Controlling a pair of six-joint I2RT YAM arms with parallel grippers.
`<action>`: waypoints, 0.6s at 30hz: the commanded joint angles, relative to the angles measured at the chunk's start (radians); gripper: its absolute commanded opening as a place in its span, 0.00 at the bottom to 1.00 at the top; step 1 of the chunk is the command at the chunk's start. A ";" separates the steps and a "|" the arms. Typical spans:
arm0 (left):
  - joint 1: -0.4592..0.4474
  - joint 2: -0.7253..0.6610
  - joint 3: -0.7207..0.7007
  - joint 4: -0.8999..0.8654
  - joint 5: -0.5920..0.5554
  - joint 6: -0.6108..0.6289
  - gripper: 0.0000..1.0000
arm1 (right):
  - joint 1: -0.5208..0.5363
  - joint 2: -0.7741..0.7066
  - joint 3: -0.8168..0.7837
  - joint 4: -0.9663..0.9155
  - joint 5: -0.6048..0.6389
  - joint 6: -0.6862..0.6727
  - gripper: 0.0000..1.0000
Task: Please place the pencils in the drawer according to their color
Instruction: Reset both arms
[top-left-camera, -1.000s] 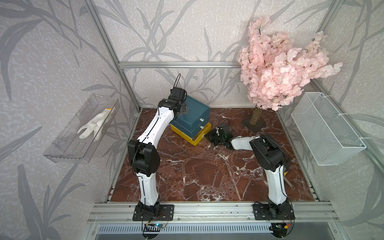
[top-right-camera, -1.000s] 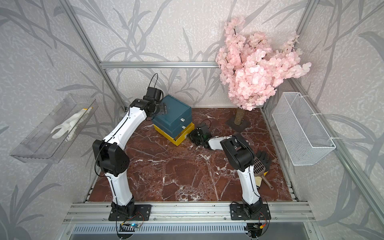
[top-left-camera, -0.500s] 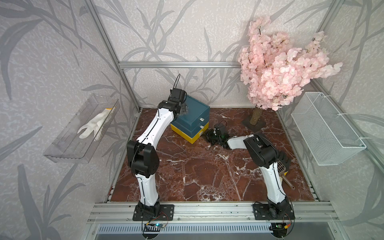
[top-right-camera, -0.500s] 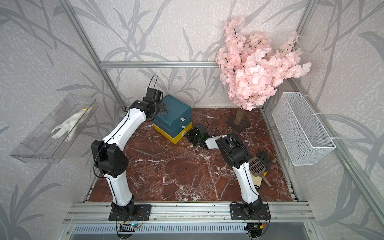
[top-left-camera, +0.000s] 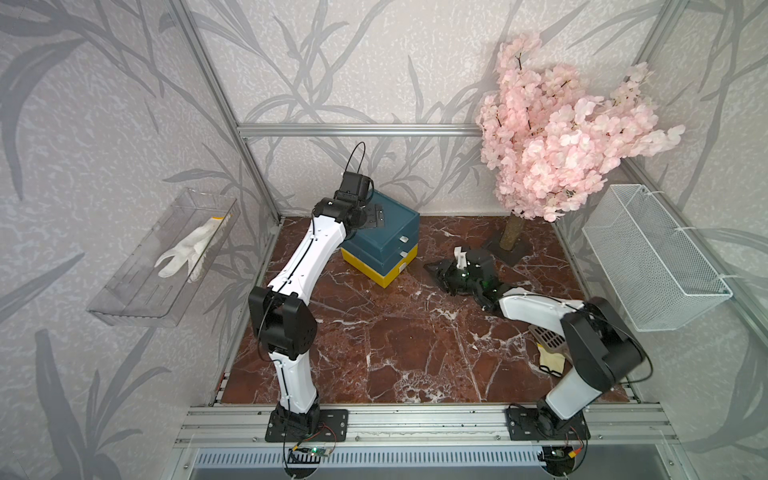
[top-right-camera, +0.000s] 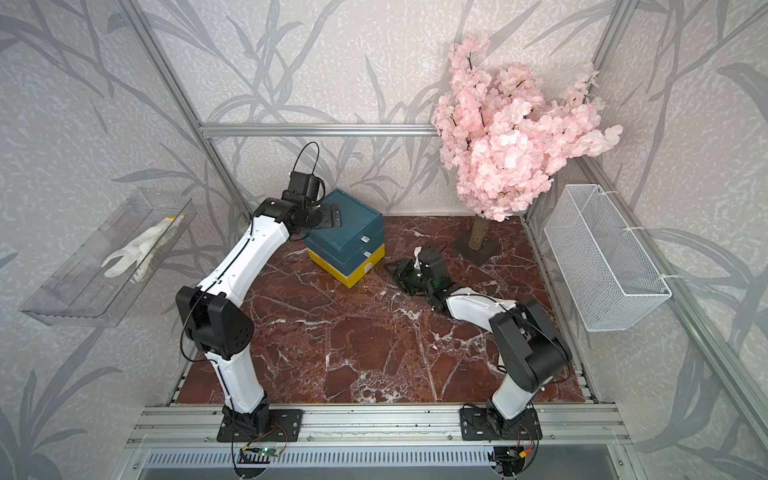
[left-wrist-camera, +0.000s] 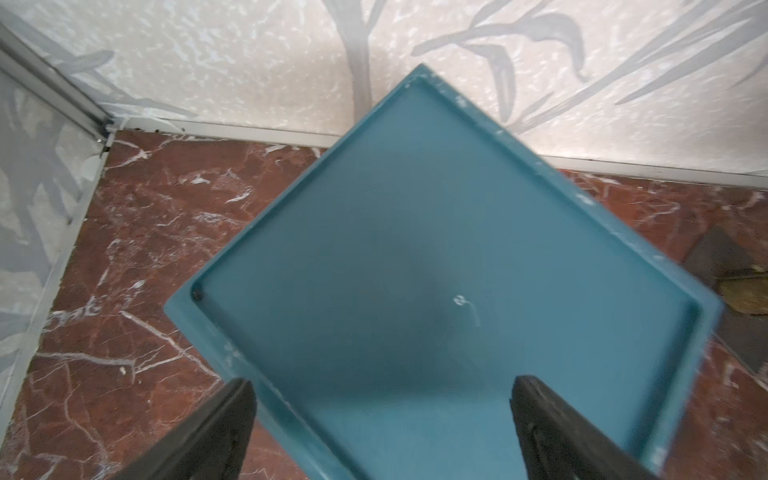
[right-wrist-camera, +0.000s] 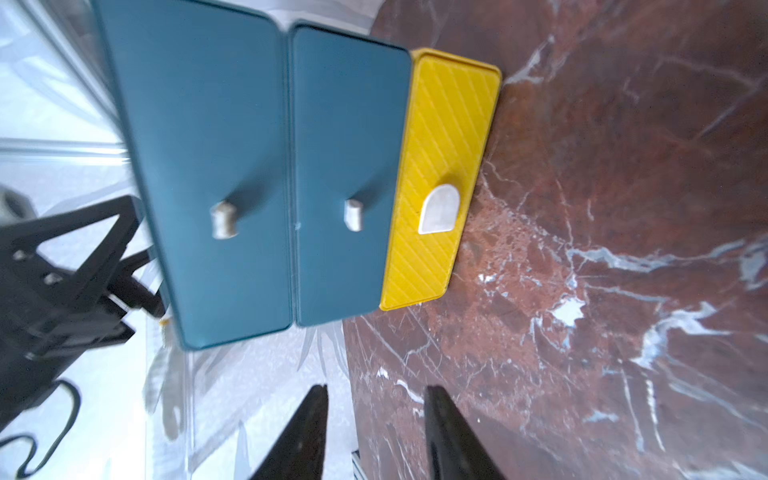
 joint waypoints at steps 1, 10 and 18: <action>-0.009 -0.130 0.015 0.040 0.027 0.037 1.00 | -0.029 -0.127 -0.025 -0.223 0.008 -0.190 0.59; -0.012 -0.494 -0.483 0.411 -0.142 0.036 1.00 | -0.113 -0.425 0.000 -0.611 0.206 -0.564 0.96; -0.010 -0.767 -1.025 0.885 -0.290 0.156 1.00 | -0.149 -0.548 -0.093 -0.587 0.548 -0.784 0.99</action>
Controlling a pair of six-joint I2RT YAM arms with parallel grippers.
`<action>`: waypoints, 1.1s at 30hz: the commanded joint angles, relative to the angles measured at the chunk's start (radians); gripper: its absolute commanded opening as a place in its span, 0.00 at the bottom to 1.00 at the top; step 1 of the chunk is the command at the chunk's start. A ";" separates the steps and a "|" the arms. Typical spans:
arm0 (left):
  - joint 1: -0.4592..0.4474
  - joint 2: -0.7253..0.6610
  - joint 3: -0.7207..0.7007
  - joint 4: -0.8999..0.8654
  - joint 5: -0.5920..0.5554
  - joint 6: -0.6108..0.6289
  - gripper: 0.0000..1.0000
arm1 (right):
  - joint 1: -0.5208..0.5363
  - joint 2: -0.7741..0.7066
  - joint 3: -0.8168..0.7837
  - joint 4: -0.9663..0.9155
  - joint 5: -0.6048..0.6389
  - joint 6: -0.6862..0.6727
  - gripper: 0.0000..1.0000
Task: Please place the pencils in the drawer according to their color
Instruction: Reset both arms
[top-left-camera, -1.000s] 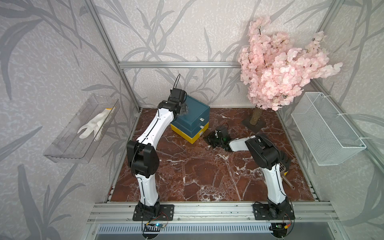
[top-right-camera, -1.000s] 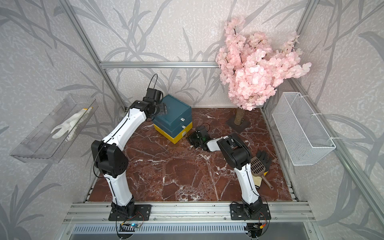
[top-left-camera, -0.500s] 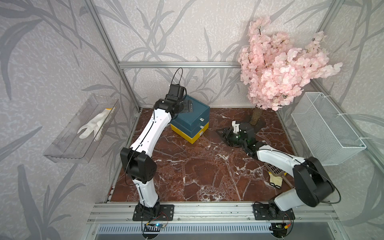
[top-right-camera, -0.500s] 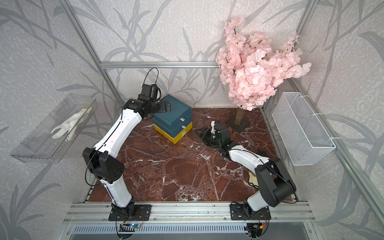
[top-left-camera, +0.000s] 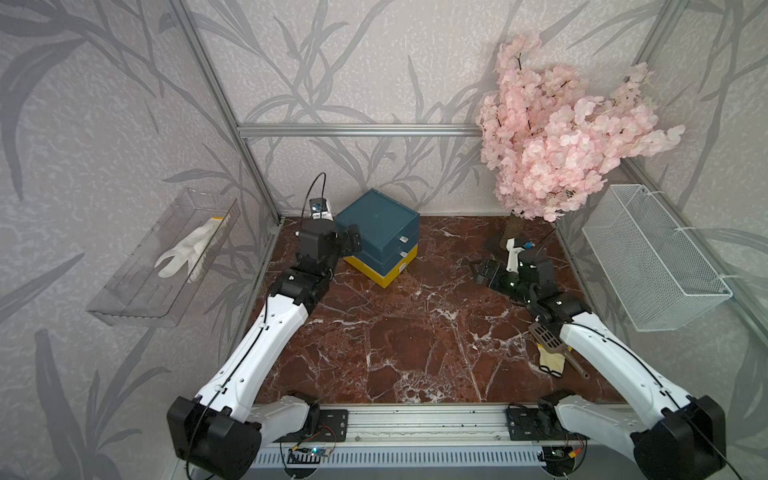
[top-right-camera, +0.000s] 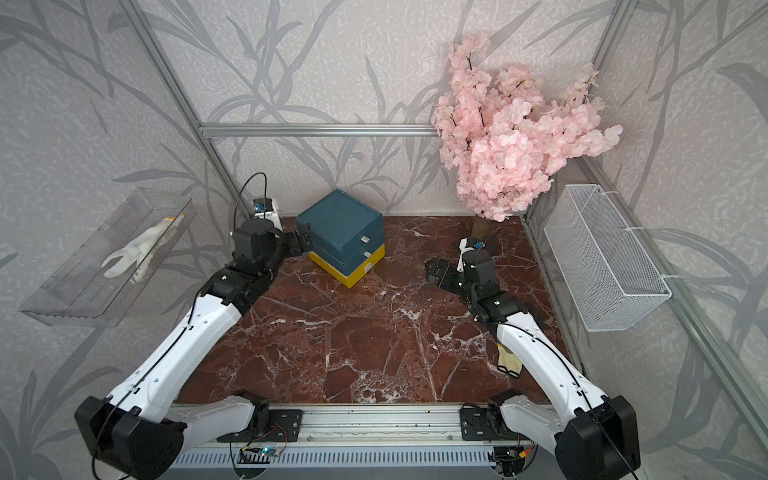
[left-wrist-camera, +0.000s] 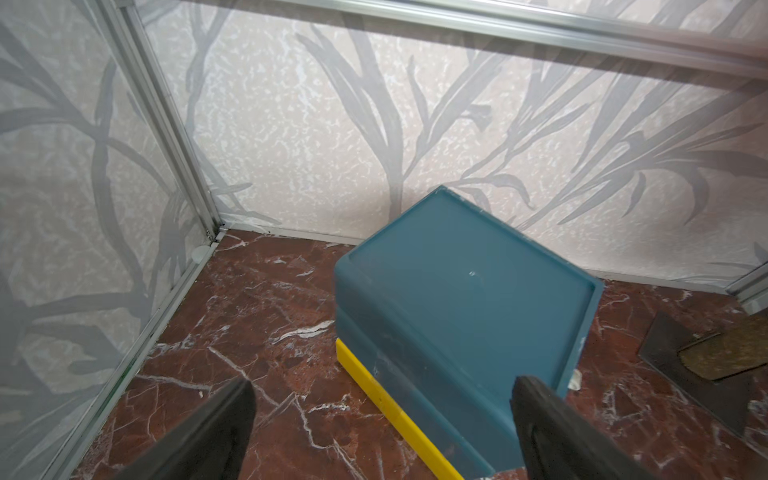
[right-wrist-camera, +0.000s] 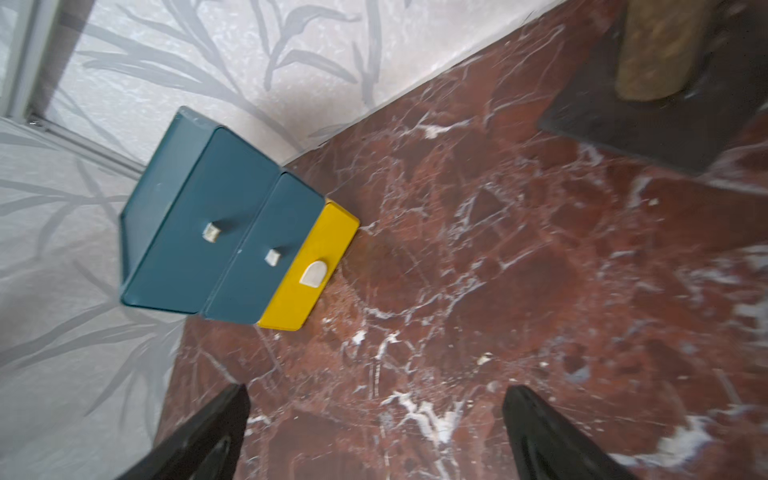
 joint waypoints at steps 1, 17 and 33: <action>0.000 -0.077 -0.185 0.322 -0.117 0.077 1.00 | -0.010 -0.059 -0.098 0.059 0.246 -0.163 0.99; 0.208 0.063 -0.576 0.694 -0.155 0.079 1.00 | -0.331 0.115 -0.418 0.583 0.427 -0.374 0.99; 0.294 0.132 -0.583 0.694 -0.036 0.150 1.00 | -0.367 0.314 -0.411 0.843 0.327 -0.475 0.99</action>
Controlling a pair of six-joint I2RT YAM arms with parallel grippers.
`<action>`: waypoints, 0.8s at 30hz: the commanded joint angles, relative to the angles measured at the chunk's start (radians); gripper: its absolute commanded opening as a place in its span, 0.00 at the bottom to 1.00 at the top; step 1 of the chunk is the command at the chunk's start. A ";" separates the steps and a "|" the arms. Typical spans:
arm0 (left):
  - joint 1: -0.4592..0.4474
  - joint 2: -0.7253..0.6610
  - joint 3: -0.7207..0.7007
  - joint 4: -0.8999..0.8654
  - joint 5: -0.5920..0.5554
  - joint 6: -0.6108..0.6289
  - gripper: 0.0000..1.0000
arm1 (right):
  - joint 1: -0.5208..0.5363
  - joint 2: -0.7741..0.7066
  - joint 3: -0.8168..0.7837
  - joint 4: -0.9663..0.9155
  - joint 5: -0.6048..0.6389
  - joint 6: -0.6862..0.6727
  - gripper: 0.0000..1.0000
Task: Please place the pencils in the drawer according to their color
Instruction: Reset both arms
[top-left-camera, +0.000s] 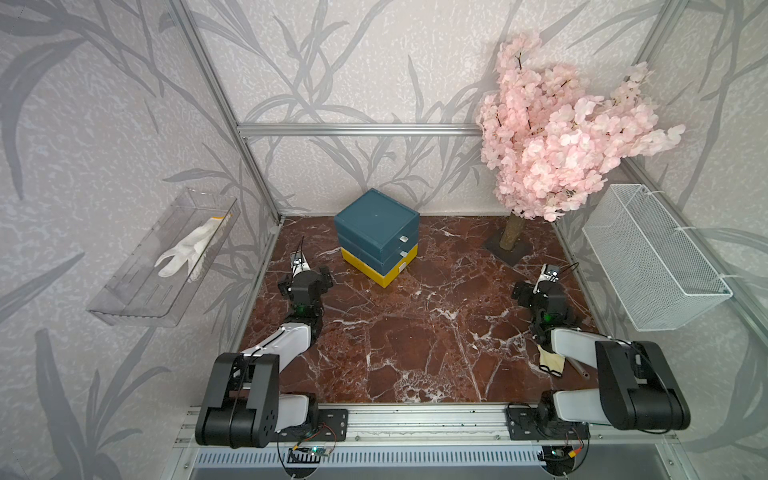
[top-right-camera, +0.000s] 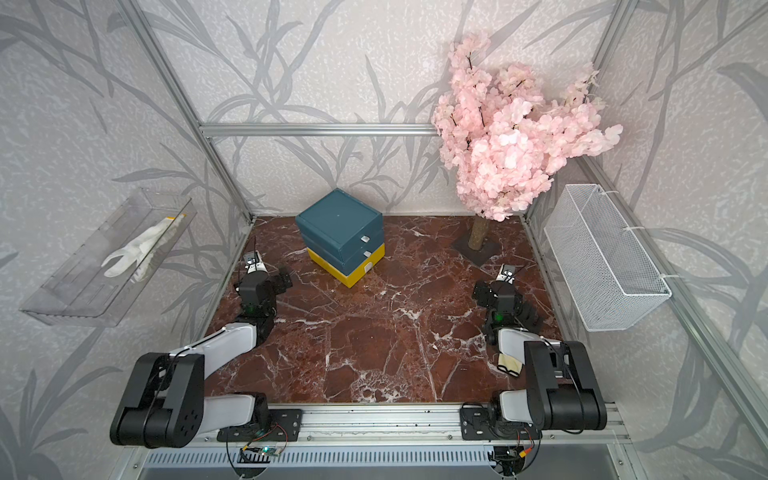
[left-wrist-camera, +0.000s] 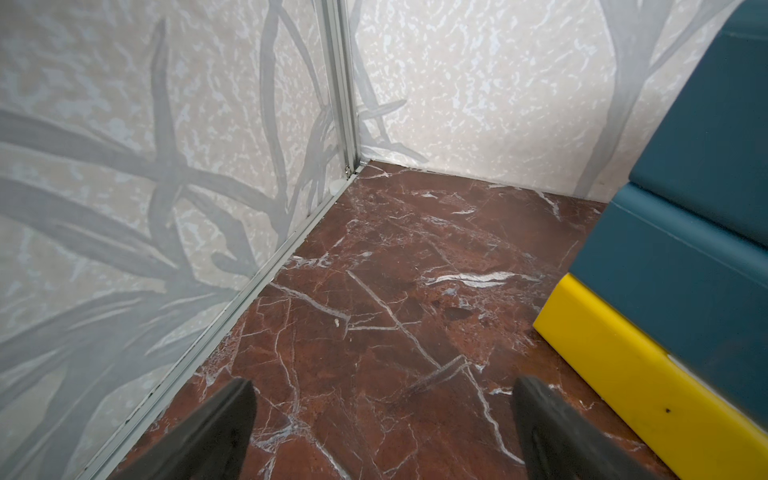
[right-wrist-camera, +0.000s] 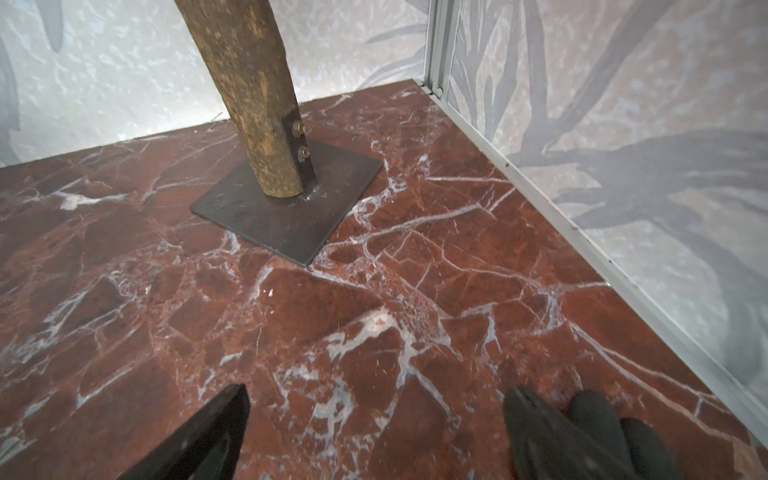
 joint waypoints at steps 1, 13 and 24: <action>0.008 -0.040 -0.021 -0.036 0.024 0.008 1.00 | -0.003 0.000 0.049 -0.041 0.032 -0.027 0.99; 0.012 0.216 -0.068 0.248 0.096 0.025 1.00 | -0.001 -0.004 -0.033 0.161 -0.069 -0.079 0.99; 0.058 0.219 -0.055 0.230 0.255 0.028 1.00 | -0.017 0.177 -0.004 0.282 -0.212 -0.110 0.99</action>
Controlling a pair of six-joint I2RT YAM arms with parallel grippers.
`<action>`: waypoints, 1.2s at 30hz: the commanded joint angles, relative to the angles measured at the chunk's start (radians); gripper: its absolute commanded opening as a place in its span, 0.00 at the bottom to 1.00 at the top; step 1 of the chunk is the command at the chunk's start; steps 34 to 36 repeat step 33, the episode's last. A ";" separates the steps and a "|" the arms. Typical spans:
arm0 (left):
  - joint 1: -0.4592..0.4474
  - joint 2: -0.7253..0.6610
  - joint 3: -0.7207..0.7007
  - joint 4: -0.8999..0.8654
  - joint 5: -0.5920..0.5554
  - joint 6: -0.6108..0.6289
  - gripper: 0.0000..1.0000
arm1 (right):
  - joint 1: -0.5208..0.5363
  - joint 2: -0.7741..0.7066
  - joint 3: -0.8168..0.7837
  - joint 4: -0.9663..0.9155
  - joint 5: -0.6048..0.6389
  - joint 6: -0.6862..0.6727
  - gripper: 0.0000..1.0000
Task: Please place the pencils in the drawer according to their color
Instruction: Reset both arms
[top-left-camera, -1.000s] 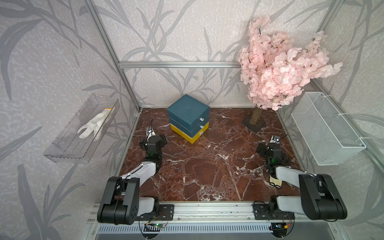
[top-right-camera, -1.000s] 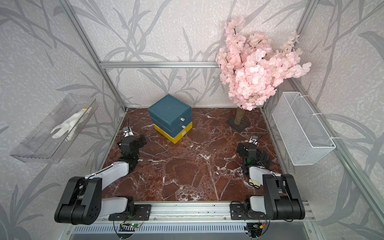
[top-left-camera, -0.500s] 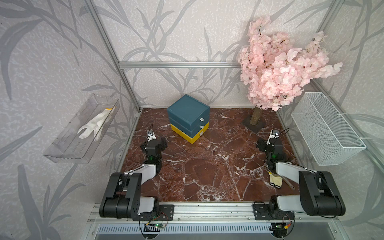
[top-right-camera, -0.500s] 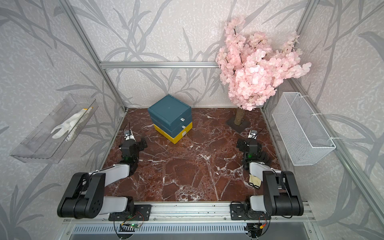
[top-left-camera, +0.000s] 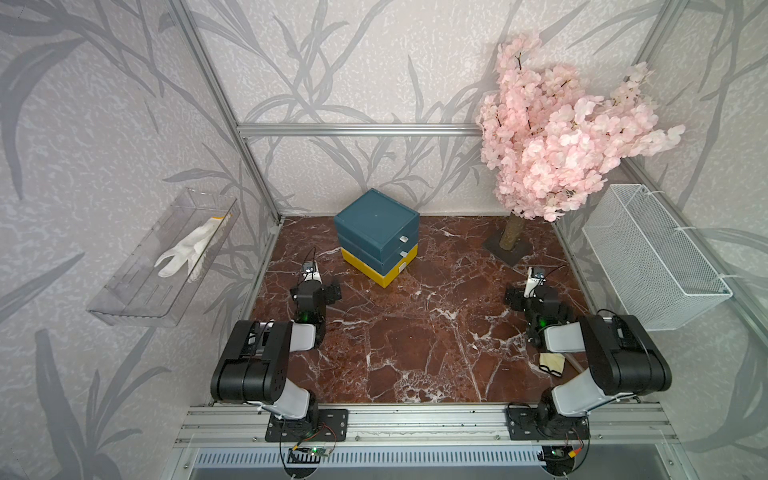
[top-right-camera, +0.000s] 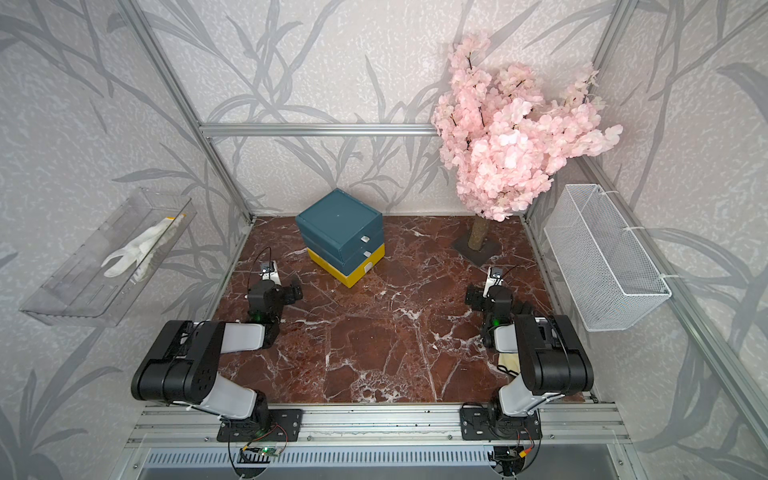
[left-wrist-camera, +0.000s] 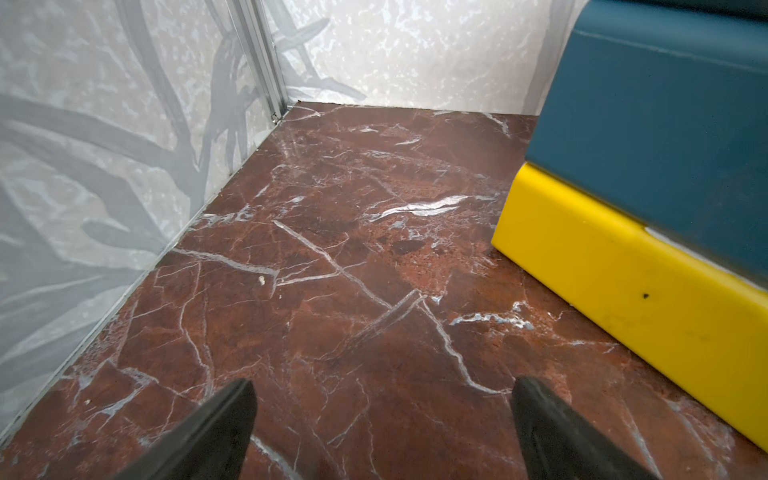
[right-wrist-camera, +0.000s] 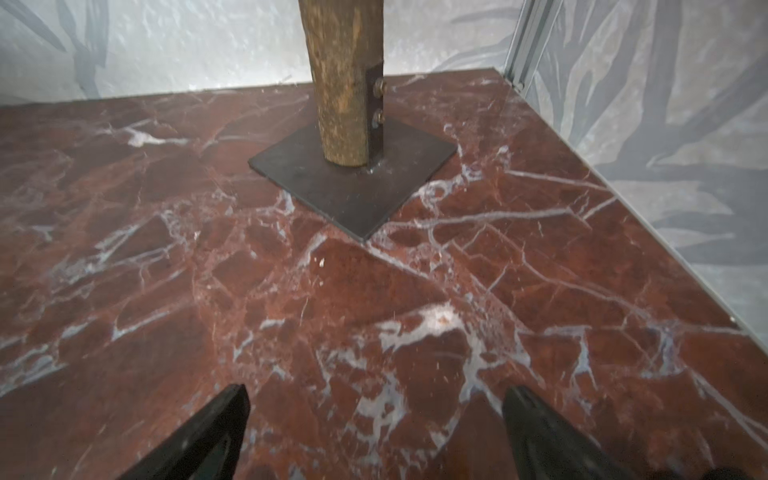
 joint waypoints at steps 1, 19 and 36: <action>0.027 -0.008 0.022 -0.021 0.050 -0.011 1.00 | -0.008 -0.015 0.039 -0.003 -0.030 0.003 0.99; 0.027 -0.007 0.021 -0.017 0.049 -0.010 1.00 | 0.010 0.005 0.020 0.070 0.011 -0.019 0.99; 0.027 -0.009 0.021 -0.016 0.047 -0.008 1.00 | 0.007 0.007 0.019 0.075 -0.007 -0.022 0.99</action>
